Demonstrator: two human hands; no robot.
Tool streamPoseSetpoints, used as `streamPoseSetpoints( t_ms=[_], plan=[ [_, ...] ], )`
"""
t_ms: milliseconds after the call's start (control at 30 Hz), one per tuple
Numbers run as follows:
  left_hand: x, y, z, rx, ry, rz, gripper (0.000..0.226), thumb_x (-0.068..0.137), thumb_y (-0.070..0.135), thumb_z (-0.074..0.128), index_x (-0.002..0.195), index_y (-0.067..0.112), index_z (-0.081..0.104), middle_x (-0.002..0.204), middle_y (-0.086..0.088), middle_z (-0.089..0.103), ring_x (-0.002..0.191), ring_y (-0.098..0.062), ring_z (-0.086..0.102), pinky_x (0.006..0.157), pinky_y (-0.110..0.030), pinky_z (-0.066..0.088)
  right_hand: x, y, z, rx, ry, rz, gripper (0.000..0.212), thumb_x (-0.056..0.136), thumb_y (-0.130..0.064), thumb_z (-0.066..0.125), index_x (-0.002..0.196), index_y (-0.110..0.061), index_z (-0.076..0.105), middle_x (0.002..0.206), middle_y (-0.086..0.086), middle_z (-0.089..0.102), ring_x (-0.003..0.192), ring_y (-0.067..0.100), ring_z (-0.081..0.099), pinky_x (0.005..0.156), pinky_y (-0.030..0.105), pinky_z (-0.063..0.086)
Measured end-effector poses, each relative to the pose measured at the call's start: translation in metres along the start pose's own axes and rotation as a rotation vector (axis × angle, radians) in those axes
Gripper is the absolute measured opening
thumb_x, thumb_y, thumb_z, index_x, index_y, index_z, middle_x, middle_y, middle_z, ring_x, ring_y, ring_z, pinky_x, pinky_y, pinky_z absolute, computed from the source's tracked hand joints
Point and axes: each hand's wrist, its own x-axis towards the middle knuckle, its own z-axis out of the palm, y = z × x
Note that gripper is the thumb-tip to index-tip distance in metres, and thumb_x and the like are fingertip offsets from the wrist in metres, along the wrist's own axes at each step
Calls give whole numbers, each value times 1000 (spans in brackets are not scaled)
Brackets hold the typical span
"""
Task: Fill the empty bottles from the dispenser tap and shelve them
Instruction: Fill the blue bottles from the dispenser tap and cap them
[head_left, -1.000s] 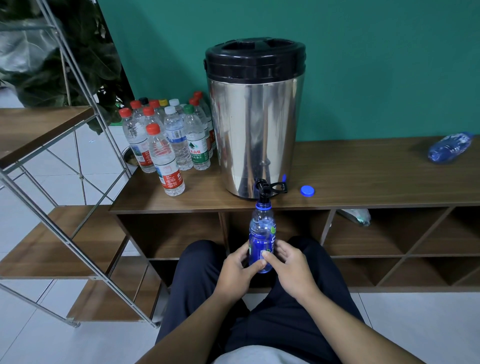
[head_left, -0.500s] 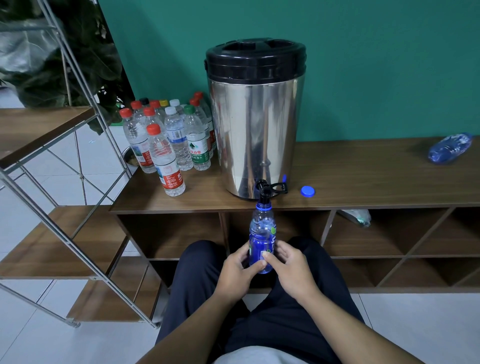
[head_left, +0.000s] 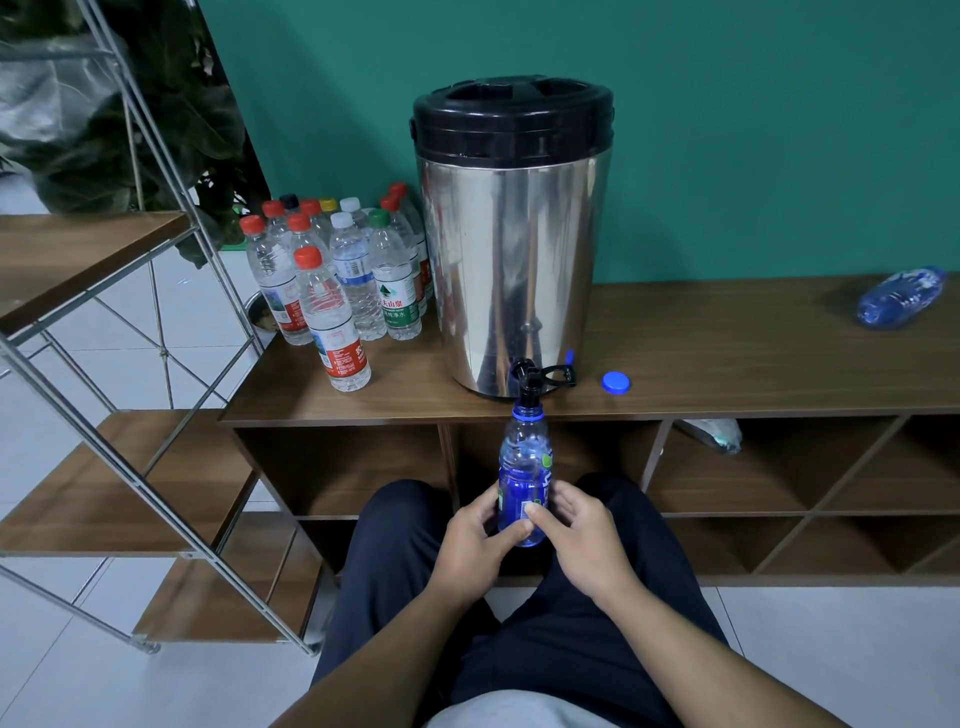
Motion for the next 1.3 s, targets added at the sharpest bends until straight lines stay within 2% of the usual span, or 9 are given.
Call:
streamPoseSetpoints(
  t_ms=[200,467,600,1300],
  plan=[
    [0,0,0,6,1,2,49,106,8,76,151,24,67,142,4,77,137,-18,70,121,-52,53,1,1,0,-4,-2,0,29,104,-10,76,129,-25,76,124,-15,81,121,5,74,104,26,58],
    [0,0,0,13,5,-1,49,106,9,76,151,25,68,142,6,77,137,-17,70,121,-52,53,-1,0,0,-10,6,7,30,104,-9,75,128,-27,76,122,-20,80,120,0,73,98,13,54],
    [0,0,0,9,6,-1,47,106,8,76,150,24,69,140,4,78,135,-18,71,120,-51,54,0,0,0,-3,2,7,31,104,-10,75,132,-23,75,124,-17,80,121,2,73,100,15,55],
    [-1,2,0,-14,-1,8,47,107,8,76,151,24,68,141,4,77,135,-17,71,119,-48,55,0,-1,0,-6,5,18,33,104,-11,75,134,-24,75,124,-20,79,122,-1,72,96,10,53]
  ],
)
